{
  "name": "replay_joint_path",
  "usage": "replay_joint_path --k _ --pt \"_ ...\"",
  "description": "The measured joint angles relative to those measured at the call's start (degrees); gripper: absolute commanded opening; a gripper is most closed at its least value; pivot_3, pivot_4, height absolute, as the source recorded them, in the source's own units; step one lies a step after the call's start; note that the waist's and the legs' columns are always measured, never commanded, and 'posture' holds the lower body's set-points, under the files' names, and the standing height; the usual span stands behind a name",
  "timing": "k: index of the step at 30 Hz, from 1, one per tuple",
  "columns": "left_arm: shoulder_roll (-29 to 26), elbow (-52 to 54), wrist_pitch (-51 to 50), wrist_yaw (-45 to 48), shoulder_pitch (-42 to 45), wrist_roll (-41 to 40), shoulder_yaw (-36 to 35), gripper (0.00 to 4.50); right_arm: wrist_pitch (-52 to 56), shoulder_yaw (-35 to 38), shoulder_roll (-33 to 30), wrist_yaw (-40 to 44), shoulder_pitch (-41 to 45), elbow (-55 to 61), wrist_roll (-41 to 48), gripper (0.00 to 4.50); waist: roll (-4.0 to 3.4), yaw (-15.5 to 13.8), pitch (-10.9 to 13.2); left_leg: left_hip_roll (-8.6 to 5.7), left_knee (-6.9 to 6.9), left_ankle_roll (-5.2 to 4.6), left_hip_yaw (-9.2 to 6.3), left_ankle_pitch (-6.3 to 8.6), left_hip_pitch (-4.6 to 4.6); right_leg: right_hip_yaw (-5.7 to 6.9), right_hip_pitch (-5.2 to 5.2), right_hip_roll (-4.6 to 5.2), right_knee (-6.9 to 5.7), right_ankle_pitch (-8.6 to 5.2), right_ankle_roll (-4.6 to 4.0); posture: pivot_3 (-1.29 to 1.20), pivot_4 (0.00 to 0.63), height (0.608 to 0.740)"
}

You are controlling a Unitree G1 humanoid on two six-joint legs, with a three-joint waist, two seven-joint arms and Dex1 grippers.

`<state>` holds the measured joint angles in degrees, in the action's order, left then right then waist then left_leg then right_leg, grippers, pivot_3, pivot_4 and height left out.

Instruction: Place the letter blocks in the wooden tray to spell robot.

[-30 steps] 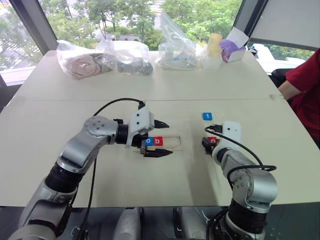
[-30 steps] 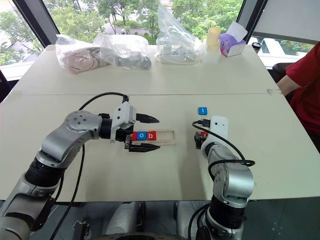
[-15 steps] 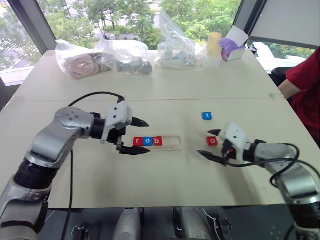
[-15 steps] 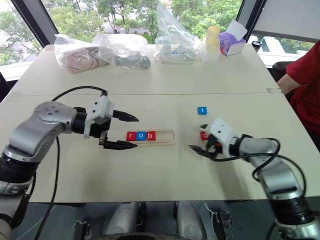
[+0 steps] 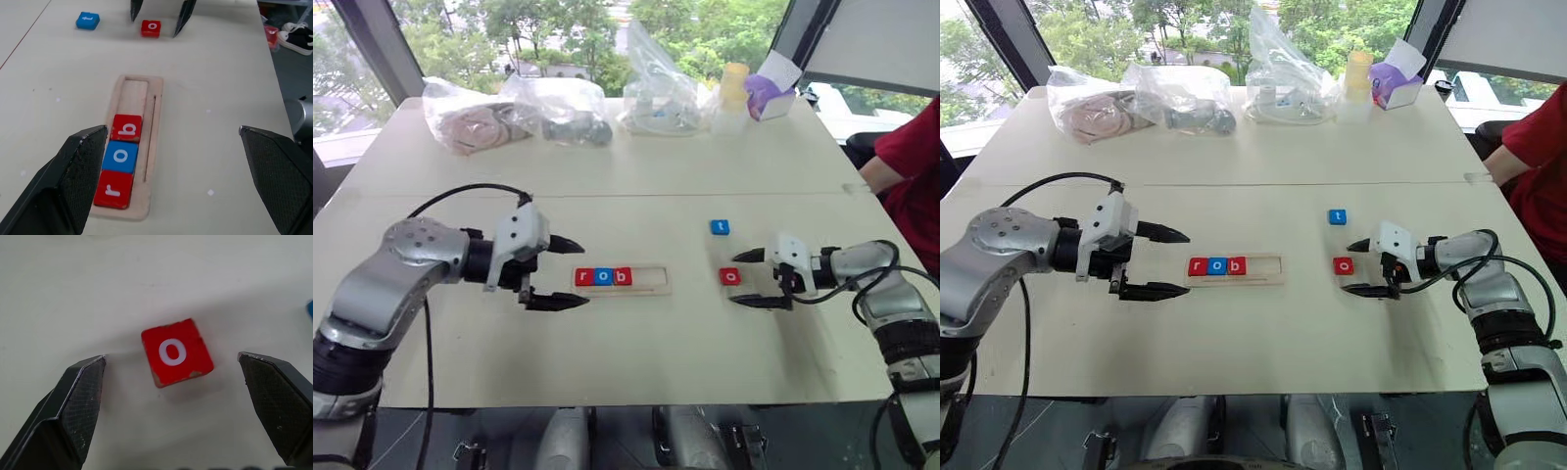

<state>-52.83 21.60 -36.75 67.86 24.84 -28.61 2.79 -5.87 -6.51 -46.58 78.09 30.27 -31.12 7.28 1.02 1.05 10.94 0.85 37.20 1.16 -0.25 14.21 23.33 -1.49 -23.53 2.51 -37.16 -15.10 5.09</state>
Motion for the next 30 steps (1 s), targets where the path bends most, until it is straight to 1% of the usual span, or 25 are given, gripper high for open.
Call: replay_joint_path --k 3,5,6,7,8,12,13,15,18,21,25,30 --pt "-0.6 0.3 0.0 -1.0 -1.3 0.0 -1.0 4.5 -2.2 -1.0 1.0 1.0 2.6 -4.0 -1.2 3.67 0.0 0.1 0.0 0.01 0.02 0.01 0.01 -0.01 -0.05 0.0 0.04 -0.01 0.0 0.0 -0.02 0.0 0.15 0.74" --pt "-0.7 0.9 0.0 -1.6 -1.5 0.0 -1.5 4.5 -3.5 -1.3 2.0 1.2 3.7 -5.8 -1.7 2.75 0.02 0.1 0.0 0.02 0.03 0.01 0.01 -0.01 -0.11 0.0 0.11 -0.01 0.0 -0.01 -0.04 0.0 0.15 0.74" --pt "-1.0 1.0 0.0 -1.8 -1.6 0.0 -1.7 4.5 -3.9 -1.3 2.7 1.2 4.2 -6.9 -1.7 2.14 0.02 0.1 0.0 0.02 0.03 0.01 0.02 -0.01 -0.14 0.0 0.14 -0.01 0.0 0.0 -0.04 0.0 0.15 0.74" --pt "-1.2 1.0 0.0 -1.9 -1.7 0.0 -2.0 4.5 -4.1 -1.3 3.1 1.2 4.5 -7.5 -1.6 1.76 0.02 0.2 0.0 0.02 0.03 0.02 0.02 -0.01 -0.17 -0.01 0.15 -0.01 -0.01 0.0 -0.05 0.0 0.15 0.74" --pt "-1.8 1.0 0.0 -2.0 -2.2 0.0 -2.3 4.5 -4.6 -1.2 3.4 1.2 4.7 -8.1 -1.6 1.2 0.01 0.2 0.0 0.02 0.03 0.02 0.01 -0.01 -0.21 -0.04 0.16 0.0 -0.02 0.01 -0.05 0.0 0.15 0.74" --pt "-3.0 0.8 0.1 -1.9 -4.2 0.0 -3.3 4.5 -3.9 -1.2 3.5 1.2 4.9 -8.1 -1.4 1.17 0.01 0.2 0.0 0.05 0.03 0.02 0.01 -0.01 -0.25 -0.07 0.18 0.01 -0.04 -0.03 -0.13 0.0 0.15 0.74" --pt "-3.2 0.7 0.2 -1.8 -4.7 0.0 -3.6 4.5 -2.4 -1.0 3.5 1.2 4.7 -6.8 -1.3 1.17 0.01 0.2 0.0 0.06 0.02 0.02 0.01 -0.01 -0.24 -0.07 0.17 0.01 -0.04 -0.03 -0.13 0.0 0.15 0.74" --pt "-4.1 0.4 0.4 -1.6 -5.7 0.0 -4.2 4.5 3.8 -0.9 4.1 1.0 4.0 -0.7 0.7 1.17 -0.02 0.3 0.0 0.08 0.01 0.02 -0.02 -0.01 -0.23 -0.11 0.1 0.02 -0.1 0.0 -0.07 0.0 0.15 0.74" --pt "-5.1 0.2 1.1 -0.8 -7.1 -0.1 -4.7 4.5 14.9 -1.1 6.9 -0.9 4.3 12.3 4.2 1.17 -0.09 0.5 0.1 0.1 -0.03 0.02 -0.06 -0.01 -0.22 -0.12 0.04 0.0 -0.19 0.02 -0.05 0.0 0.15 0.74" --pt "-5.5 -0.3 1.4 -0.3 -7.3 -0.1 -4.7 4.5 22.2 -2.6 10.2 -5.2 6.0 19.5 4.0 1.17 -0.1 0.0 0.1 0.08 -0.02 0.02 -0.07 -0.01 -0.2 -0.08 0.03 0.0 -0.18 0.01 -0.07 0.0 0.15 0.74" --pt "-4.8 -1.2 2.4 -0.5 -5.7 0.5 -4.2 4.5 26.3 -8.3 16.1 -9.8 8.3 21.1 1.1 1.17 -0.08 -0.3 0.0 0.01 0.02 0.02 -0.03 -0.01 -0.03 -0.04 -0.03 0.04 -0.13 -0.01 -0.09 0.0 0.15 0.74" --pt "-4.1 -1.2 2.4 -1.4 -6.1 0.9 -3.6 4.5 25.8 -11.9 17.1 -11.6 8.8 19.5 -2.3 1.17 -0.08 -0.2 0.0 -0.05 0.01 0.02 -0.01 -0.01 0.08 -0.02 -0.1 0.14 -0.04 0.02 -0.02 0.0 0.15 0.74"
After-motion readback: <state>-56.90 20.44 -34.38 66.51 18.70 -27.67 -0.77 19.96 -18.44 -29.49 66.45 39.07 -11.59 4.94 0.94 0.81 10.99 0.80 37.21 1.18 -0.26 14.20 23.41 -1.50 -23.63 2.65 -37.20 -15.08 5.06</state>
